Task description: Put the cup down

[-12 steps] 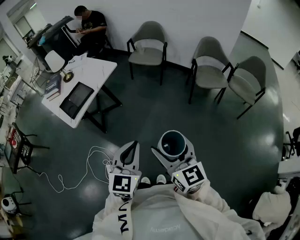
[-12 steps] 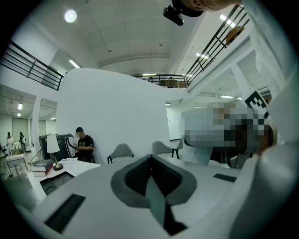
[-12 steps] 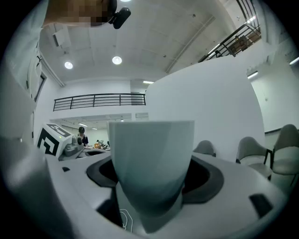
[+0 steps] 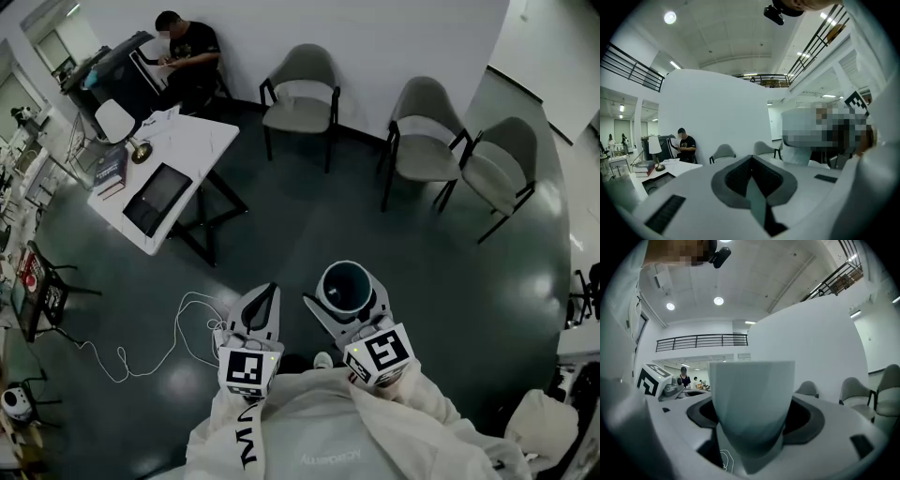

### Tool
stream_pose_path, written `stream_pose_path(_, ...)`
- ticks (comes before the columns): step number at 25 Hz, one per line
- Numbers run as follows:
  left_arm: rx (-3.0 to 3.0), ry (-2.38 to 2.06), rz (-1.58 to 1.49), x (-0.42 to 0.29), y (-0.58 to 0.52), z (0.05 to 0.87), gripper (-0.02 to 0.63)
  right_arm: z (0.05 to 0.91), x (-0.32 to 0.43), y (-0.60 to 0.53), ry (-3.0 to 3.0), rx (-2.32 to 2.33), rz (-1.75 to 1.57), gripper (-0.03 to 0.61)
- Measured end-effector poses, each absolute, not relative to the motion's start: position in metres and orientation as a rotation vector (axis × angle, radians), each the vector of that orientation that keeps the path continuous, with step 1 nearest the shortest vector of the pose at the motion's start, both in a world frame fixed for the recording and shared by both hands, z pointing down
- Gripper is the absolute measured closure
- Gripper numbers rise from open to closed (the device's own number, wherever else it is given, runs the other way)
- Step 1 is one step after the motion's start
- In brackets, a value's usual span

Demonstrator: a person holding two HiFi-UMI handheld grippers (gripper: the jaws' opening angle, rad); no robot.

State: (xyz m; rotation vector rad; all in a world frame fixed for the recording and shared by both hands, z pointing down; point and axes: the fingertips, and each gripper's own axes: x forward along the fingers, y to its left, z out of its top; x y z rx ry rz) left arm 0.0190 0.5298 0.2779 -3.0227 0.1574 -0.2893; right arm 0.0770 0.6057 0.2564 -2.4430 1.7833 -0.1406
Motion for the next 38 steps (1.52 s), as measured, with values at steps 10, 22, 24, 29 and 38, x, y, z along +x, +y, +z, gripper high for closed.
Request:
stream_pose_path(10, -3.017, 0.217, -0.29, 0.02, 0.517, 0.276, 0.601, 0.255, 0.082, 0.594, 1.817, -2.408, -0.146, 0.196)
stream_pose_path(22, -3.019, 0.247, -0.28, 0.024, 0.493, 0.284, 0.601, 0.266, 0.088, 0.573, 1.826, -2.407, -0.178, 0.196)
stream_pose_path(24, -3.021, 0.252, -0.277, 0.026, 0.486, 0.284, 0.601, 0.265, 0.09, 0.568, 1.826, -2.412, -0.179, 0.196)
stream_pose_path(29, -3.031, 0.283, -0.269, 0.028, 0.466, 0.282, 0.601, 0.27, 0.095, 0.55, 1.84, -2.404, -0.207, 0.196)
stream_pose_path(38, -3.036, 0.35, -0.31, 0.03, 0.417, 0.292, 0.601, 0.276, 0.101, 0.499, 1.9, -2.371, -0.244, 0.195)
